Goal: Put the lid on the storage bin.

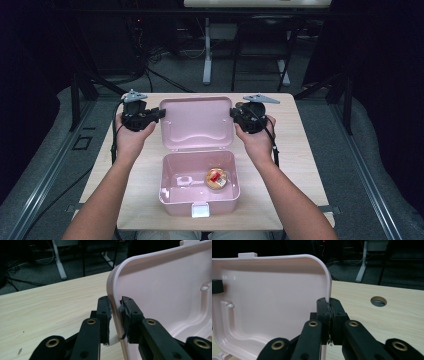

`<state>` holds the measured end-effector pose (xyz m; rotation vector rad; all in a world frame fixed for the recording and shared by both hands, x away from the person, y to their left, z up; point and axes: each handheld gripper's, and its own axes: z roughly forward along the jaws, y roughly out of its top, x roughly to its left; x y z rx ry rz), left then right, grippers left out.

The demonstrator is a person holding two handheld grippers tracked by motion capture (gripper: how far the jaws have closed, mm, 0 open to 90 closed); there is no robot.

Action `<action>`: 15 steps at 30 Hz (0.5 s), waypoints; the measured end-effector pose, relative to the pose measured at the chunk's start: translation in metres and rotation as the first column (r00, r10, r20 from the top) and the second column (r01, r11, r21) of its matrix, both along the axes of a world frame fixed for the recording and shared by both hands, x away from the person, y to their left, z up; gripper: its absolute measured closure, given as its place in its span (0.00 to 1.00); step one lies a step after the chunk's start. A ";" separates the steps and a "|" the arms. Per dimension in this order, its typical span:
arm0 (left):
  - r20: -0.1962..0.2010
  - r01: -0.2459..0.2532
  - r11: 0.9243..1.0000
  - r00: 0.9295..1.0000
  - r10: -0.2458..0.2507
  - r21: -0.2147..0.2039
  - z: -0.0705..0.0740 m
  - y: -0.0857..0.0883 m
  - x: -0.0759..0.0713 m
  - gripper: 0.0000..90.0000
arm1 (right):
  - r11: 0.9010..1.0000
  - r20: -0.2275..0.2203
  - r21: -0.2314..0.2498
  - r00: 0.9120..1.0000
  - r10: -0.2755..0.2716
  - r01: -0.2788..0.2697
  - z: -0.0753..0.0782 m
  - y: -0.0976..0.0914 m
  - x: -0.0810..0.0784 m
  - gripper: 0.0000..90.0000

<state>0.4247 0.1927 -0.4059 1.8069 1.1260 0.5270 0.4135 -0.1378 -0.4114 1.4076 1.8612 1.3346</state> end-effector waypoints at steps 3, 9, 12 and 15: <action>-0.008 0.003 1.000 1.000 -0.003 -0.007 0.000 0.001 0.001 0.87 | 1.000 -0.001 0.000 1.000 0.001 -0.001 -0.001 0.000 0.001 0.97; -0.015 0.004 1.000 1.000 -0.004 0.000 0.002 0.000 0.001 0.87 | 1.000 -0.015 0.001 1.000 -0.003 0.003 -0.001 0.001 0.008 0.95; -0.019 0.005 1.000 1.000 -0.005 0.008 0.002 0.000 0.002 0.87 | 1.000 -0.024 0.008 1.000 -0.006 0.006 0.000 0.002 0.013 0.94; -0.017 0.002 1.000 1.000 -0.002 0.006 0.003 -0.001 0.002 0.87 | 1.000 -0.025 0.007 1.000 -0.013 0.013 0.002 0.003 0.017 0.94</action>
